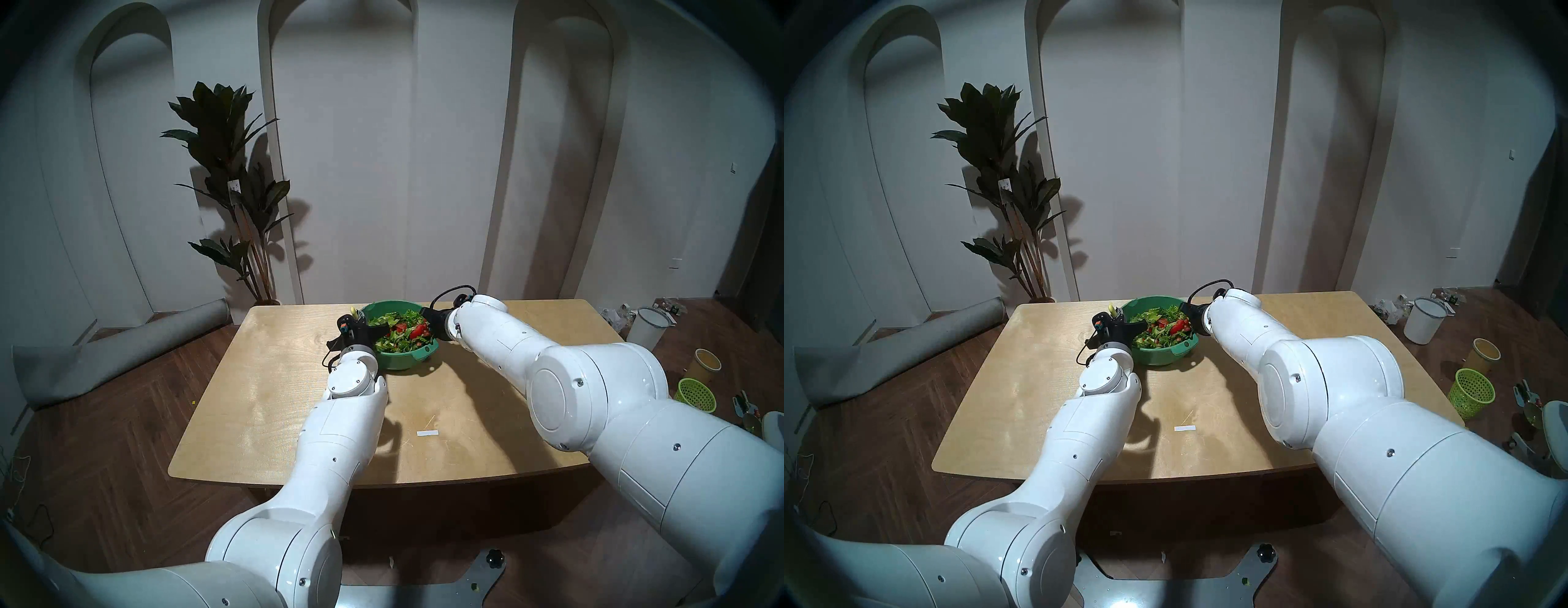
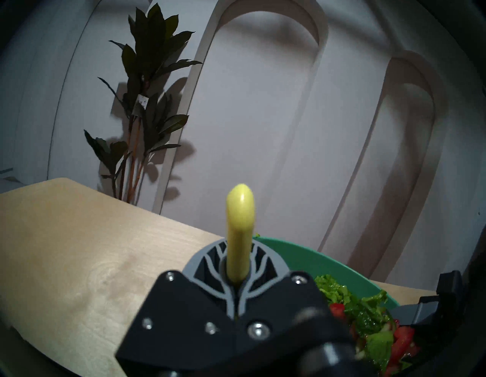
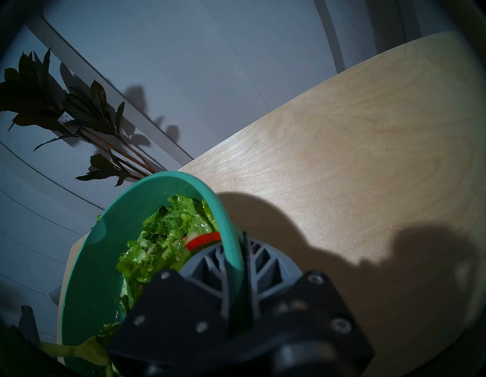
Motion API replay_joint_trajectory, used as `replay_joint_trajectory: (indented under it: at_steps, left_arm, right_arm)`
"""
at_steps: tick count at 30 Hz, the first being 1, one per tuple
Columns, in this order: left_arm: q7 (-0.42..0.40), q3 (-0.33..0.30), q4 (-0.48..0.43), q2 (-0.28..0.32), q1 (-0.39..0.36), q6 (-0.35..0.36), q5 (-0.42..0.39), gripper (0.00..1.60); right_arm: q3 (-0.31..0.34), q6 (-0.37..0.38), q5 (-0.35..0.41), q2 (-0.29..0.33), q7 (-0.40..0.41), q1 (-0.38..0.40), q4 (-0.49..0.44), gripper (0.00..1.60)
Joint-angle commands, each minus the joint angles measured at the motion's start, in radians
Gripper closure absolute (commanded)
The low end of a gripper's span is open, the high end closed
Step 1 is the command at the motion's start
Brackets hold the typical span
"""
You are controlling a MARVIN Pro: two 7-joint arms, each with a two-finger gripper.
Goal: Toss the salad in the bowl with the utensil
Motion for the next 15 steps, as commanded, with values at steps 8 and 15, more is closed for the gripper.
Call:
replay_joint_trajectory:
  at_steps: [8, 15]
  left_arm:
    - [0.178, 0.132, -0.088, -0.019, 0.005, 0.099, 0.043, 1.6]
    - [0.278, 0.233, -0.084, -0.006, 0.015, 0.219, 0.033, 1.6]
  right_arm:
    - [0.001, -0.008, 0.002, -0.004, 0.006, 0.035, -0.029, 1.31]
    - [0.001, -0.008, 0.002, -0.004, 0.006, 0.036, -0.031, 1.31]
